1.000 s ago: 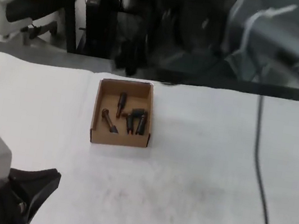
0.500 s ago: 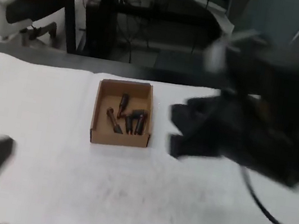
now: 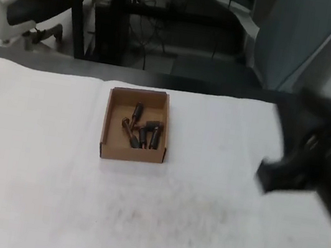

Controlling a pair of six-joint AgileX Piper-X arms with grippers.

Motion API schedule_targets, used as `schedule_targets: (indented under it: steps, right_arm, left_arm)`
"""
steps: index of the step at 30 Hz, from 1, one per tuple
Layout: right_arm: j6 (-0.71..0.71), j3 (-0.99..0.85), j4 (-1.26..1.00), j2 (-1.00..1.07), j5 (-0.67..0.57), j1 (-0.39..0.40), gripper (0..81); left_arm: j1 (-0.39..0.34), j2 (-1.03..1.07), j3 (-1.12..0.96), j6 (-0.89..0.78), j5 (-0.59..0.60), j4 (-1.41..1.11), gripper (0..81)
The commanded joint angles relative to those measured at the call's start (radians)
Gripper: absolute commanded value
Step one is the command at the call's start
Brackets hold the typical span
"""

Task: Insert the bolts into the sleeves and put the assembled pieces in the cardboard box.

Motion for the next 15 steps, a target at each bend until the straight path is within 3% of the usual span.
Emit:
schedule_targets:
  steps: [1,3,9,12,15]
  right_arm:
    - [-0.014,0.023,0.006,0.101,0.005,-0.066,32.3]
    - [-0.010,0.023,-0.022,0.183,-0.015,-0.135,32.3]
    - [0.213,0.021,-0.181,0.345,-0.185,-0.441,32.3]
    - [0.198,0.024,-0.199,0.332,-0.239,-0.570,32.3]
    - [0.139,0.016,-0.122,0.255,-0.288,-0.625,32.3]
  left_arm:
    - [0.002,0.010,0.023,0.007,-0.017,0.009,1.8]
    - [0.002,0.010,0.034,0.007,-0.011,0.009,1.8]
    - [0.002,0.010,0.036,0.004,-0.011,0.004,1.8]
    - [0.002,0.010,0.036,-0.023,-0.011,0.002,1.8]
    - [0.002,0.010,0.036,-0.044,-0.011,0.002,1.8]
